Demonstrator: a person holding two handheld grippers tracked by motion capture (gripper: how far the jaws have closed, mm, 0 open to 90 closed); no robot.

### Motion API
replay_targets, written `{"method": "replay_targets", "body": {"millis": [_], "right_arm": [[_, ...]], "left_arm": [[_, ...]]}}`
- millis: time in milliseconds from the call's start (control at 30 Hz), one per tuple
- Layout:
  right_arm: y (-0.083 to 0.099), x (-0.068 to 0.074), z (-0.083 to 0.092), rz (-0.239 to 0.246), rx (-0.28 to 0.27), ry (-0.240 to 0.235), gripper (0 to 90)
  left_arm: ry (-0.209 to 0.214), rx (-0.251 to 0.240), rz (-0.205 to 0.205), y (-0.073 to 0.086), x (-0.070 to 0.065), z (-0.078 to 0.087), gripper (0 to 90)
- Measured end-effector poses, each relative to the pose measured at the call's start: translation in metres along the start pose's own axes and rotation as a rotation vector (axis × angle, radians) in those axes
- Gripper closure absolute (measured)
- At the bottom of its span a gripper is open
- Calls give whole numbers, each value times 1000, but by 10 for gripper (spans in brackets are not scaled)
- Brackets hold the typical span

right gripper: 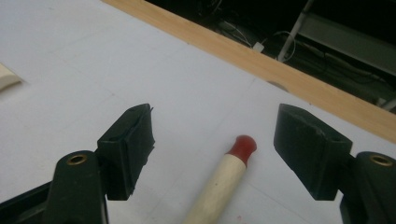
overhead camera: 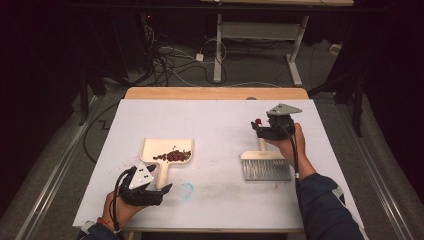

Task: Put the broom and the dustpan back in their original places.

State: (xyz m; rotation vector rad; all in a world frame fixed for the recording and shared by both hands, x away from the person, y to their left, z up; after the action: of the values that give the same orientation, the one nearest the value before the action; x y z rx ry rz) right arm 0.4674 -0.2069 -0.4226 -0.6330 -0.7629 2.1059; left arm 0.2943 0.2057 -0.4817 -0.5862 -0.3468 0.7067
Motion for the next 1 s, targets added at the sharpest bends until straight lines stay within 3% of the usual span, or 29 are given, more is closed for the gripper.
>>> {"method": "replay_targets", "body": {"millis": [500,600,700,833,1000], "right_arm": [[2,14,57,54,-119,-34,211],[7,19,68,91,-147,-5,204],[15,21,78,101,-174,-21,206],[24,24,91,140,-213,19,212],[41,26,105,154,-231,4,201]], "left_arm": [[-29,-4,-3,-2,-3,-1,175],[-31,-10,-3,-1,-3,0,174],[-32,-16,0,-1,-2,1,174],[-37,-17,5,-1,-1,1,174],[-54,-31,1,1,2,5,172]]}}
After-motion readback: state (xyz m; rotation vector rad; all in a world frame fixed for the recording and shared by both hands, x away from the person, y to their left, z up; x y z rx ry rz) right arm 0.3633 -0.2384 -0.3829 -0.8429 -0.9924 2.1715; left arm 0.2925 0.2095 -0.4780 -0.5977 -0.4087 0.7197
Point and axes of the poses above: each handheld gripper's, and its own axes: z roughly backward along the jaws, y roughly out of its underside, x roughly to its left, the point moved 1 cm from there along -z, roughly forward along the jaws, and after that the axes turned 13 degrees about x, right-handed, at the moved point
